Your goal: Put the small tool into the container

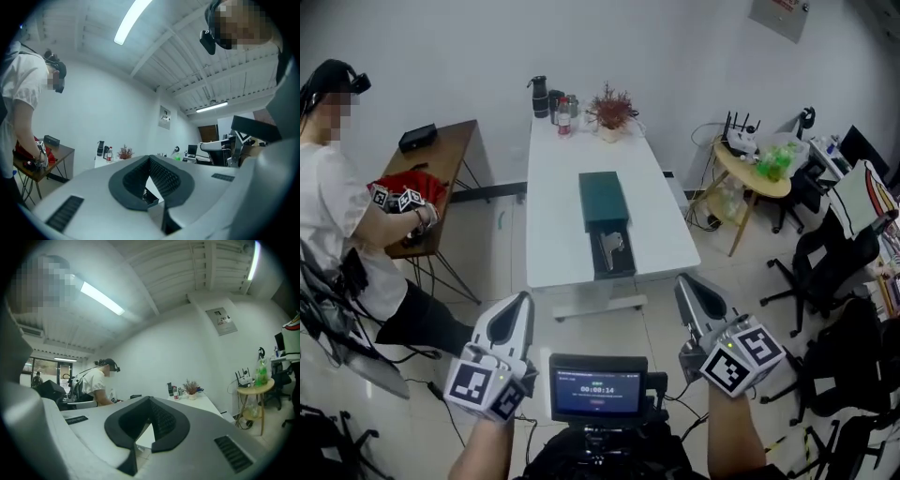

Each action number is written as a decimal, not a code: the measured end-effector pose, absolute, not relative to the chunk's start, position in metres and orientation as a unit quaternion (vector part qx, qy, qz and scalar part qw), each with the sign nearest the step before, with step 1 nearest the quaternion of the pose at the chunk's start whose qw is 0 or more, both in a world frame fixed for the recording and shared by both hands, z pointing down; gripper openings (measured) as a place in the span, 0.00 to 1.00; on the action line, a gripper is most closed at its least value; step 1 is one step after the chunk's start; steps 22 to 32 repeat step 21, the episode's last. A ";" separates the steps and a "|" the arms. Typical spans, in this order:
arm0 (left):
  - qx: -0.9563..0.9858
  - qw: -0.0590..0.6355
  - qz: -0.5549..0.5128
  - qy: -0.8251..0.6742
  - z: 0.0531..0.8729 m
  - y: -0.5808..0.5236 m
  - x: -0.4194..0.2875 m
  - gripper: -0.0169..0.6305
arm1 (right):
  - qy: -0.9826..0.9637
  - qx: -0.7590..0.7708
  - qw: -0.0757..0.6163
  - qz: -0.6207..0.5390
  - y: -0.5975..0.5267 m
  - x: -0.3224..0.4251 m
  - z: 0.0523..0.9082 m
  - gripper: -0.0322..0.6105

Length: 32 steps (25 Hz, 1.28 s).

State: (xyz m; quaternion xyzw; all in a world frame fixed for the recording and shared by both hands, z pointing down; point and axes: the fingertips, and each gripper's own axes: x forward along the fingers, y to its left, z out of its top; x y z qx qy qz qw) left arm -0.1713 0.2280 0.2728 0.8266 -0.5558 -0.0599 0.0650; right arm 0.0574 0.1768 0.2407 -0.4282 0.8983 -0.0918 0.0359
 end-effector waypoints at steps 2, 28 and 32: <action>0.828 0.058 -0.055 -0.555 0.271 0.238 -0.159 0.04 | 0.898 -0.428 0.036 -0.095 0.188 0.068 0.241 0.08; 0.823 0.040 -0.047 -0.565 0.244 0.251 -0.089 0.04 | 0.915 -0.394 0.035 -0.074 0.207 0.117 0.216 0.08; 0.823 0.040 -0.047 -0.565 0.244 0.251 -0.089 0.04 | 0.915 -0.394 0.035 -0.074 0.207 0.117 0.216 0.08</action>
